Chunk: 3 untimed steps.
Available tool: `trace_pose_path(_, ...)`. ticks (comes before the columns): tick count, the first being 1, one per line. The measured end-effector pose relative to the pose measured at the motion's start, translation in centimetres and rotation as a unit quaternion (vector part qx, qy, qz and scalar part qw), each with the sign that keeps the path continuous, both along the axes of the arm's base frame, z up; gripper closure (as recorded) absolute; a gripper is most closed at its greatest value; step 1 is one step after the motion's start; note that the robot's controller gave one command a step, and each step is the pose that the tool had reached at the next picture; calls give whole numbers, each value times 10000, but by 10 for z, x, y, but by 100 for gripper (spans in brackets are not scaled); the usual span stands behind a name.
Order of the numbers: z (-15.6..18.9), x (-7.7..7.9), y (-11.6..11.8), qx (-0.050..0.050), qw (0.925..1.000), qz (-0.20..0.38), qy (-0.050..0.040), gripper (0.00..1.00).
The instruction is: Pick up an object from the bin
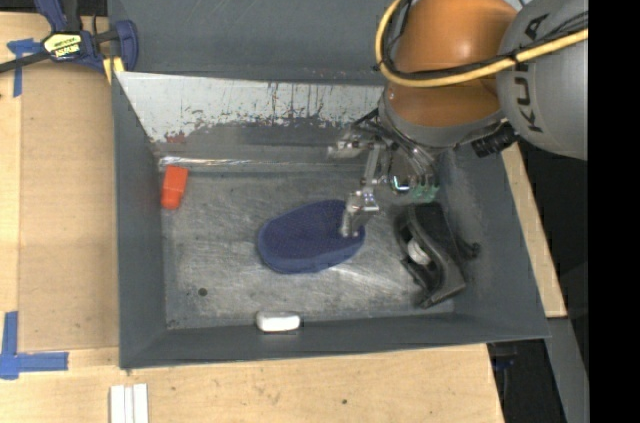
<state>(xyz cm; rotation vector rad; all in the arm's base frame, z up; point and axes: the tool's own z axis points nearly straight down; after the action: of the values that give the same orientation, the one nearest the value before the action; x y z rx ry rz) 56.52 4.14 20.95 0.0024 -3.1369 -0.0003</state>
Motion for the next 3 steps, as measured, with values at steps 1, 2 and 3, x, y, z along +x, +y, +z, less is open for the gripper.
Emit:
trace_pose_path(1,-123,30,21,-3,9944,1055,-49,0)
trace_pose_path(2,-108,22,66,6,9472,3207,-62,0)
trace_pose_path(3,-108,13,42,10,9499,3126,-44,0)
